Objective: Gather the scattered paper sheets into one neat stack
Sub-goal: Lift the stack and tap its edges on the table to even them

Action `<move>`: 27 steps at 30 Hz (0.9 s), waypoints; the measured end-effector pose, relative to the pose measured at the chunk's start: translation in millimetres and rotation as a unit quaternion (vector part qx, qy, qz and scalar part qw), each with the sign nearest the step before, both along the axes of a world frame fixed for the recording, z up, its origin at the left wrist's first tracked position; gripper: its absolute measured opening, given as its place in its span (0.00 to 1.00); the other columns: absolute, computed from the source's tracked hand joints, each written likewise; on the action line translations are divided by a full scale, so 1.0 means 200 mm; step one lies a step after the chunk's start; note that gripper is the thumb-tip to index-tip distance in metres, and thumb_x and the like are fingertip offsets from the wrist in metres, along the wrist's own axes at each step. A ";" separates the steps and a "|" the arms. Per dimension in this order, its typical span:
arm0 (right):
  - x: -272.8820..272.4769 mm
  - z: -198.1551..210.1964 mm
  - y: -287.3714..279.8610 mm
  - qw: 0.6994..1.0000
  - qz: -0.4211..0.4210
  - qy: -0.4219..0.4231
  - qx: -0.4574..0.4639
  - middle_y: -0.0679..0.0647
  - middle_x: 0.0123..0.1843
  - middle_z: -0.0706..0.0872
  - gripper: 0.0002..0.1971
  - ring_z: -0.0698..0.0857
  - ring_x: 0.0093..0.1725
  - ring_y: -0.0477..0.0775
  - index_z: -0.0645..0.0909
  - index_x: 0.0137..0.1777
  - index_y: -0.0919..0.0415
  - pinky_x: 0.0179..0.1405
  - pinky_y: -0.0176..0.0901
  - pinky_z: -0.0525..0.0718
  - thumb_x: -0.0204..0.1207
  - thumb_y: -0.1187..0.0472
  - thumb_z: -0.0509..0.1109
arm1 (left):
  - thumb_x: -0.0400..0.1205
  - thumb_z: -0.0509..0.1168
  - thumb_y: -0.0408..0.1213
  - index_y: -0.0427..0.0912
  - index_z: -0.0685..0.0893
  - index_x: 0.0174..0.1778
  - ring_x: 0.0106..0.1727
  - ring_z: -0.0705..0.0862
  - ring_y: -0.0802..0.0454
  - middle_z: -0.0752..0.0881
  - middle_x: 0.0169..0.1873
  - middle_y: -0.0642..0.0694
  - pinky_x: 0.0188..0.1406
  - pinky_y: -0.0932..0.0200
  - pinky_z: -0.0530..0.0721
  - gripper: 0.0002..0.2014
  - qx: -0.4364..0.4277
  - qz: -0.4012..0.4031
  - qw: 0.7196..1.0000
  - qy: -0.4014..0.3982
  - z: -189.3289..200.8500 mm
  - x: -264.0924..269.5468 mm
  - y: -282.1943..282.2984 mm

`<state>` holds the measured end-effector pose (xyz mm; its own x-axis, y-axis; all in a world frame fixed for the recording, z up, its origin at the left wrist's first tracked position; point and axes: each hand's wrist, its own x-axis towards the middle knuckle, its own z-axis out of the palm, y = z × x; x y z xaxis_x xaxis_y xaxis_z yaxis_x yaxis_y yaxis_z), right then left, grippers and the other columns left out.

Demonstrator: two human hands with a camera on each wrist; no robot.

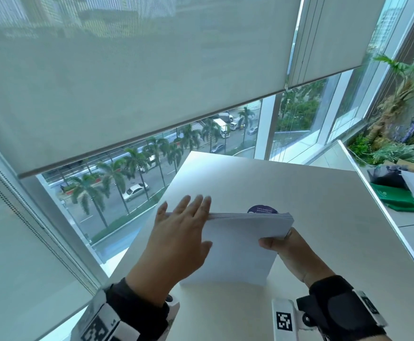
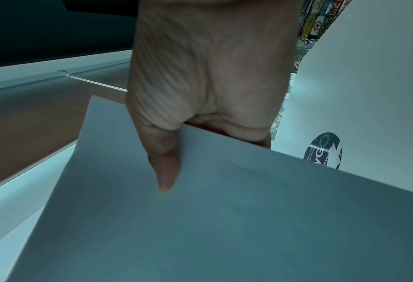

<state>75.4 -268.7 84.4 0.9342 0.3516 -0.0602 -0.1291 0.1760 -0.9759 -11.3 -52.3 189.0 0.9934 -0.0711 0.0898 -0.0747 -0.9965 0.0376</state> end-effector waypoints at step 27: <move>0.02 -0.02 -0.01 1.000 0.006 -0.015 0.018 0.53 0.43 0.92 0.17 0.87 0.46 0.54 0.90 0.44 0.59 0.51 0.43 0.82 0.52 0.67 0.78 | 0.78 0.65 0.49 0.52 0.39 0.83 0.85 0.41 0.48 0.42 0.85 0.51 0.82 0.43 0.41 0.46 0.005 -0.124 0.992 -0.005 0.00 0.06 -0.15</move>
<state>79.4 -270.6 80.7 0.9309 0.3647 -0.0188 -0.1016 0.2094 -0.9725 0.6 -82.3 188.3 0.9444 -0.3144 0.0968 -0.3181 -0.9477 0.0253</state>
